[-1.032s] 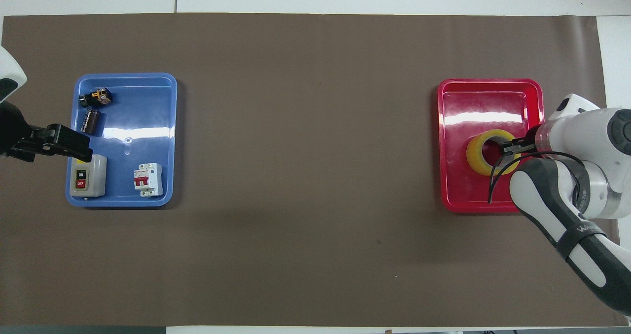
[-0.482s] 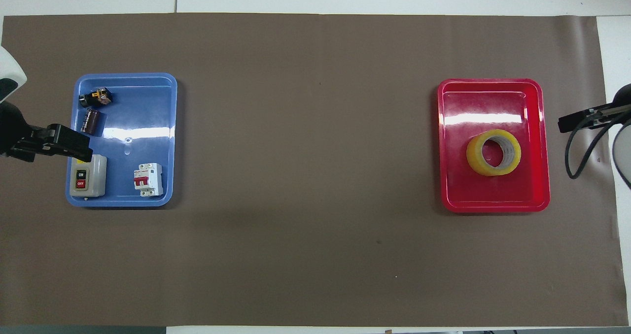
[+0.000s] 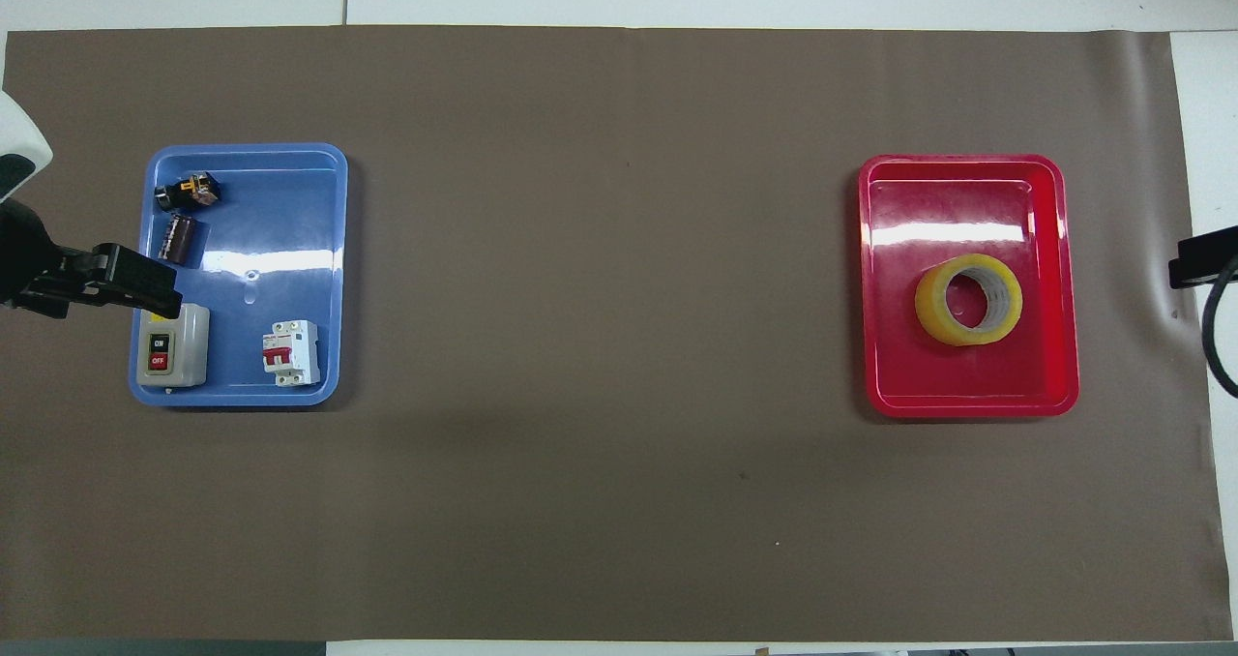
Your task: Place and move tape with both arms
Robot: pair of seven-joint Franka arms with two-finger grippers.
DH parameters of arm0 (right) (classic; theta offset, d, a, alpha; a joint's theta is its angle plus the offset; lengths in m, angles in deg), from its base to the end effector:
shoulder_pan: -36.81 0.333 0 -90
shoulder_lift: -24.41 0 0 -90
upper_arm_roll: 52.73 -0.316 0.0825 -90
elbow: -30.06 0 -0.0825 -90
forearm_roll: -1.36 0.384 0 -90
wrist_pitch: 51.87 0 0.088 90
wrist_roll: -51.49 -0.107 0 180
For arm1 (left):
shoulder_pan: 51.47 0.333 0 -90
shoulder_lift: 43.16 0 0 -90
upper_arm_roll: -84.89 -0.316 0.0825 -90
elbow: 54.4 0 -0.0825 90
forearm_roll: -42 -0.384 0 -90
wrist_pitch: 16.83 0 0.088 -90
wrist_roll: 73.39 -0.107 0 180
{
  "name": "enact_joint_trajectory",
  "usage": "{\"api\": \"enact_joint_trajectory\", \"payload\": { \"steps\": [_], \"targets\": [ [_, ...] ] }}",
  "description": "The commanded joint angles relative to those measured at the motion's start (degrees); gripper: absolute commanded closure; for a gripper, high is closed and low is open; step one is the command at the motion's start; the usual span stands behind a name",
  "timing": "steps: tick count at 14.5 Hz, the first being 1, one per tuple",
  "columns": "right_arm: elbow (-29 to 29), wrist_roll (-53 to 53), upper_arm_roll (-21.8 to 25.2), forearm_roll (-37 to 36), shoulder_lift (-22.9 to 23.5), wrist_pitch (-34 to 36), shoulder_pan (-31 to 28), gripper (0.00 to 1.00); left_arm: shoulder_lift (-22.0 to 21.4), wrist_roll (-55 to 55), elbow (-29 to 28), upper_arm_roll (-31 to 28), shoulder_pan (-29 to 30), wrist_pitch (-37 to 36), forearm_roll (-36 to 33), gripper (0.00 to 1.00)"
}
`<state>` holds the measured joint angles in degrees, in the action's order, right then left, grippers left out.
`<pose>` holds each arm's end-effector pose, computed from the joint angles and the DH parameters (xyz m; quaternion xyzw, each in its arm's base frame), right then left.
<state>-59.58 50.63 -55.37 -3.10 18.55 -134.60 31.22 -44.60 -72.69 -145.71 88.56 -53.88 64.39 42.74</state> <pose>0.5076 -0.0338 0.6711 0.9984 -0.0379 -0.0099 0.0408 0.5261 -0.0580 0.6153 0.9960 -0.0472 -0.0756 0.0012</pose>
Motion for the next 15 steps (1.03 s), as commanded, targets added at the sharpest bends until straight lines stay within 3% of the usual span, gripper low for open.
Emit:
{"api": "enact_joint_trajectory", "payload": {
  "steps": [1,5,12,15],
  "targets": [
    [0.96,-0.64,-0.53,1.03,1.02,2.13,0.13,0.00,-1.28,-0.61,-0.98,-0.15,0.30,0.61,0.58,0.00],
    [4.81,-0.90,-1.06,1.38,4.53,2.66,1.98,0.00,-1.37,-0.61,-0.98,-0.15,0.30,0.61,0.58,0.00],
    [3.60,-4.60,-0.97,1.65,4.19,1.25,3.57,0.00,-1.37,-0.61,-0.98,-0.15,0.30,0.61,0.58,0.00],
    [4.48,-4.42,-0.53,5.24,4.45,2.48,2.69,0.00,-1.37,-0.61,-0.98,-0.15,0.30,0.61,0.58,0.00]
  ]
}}
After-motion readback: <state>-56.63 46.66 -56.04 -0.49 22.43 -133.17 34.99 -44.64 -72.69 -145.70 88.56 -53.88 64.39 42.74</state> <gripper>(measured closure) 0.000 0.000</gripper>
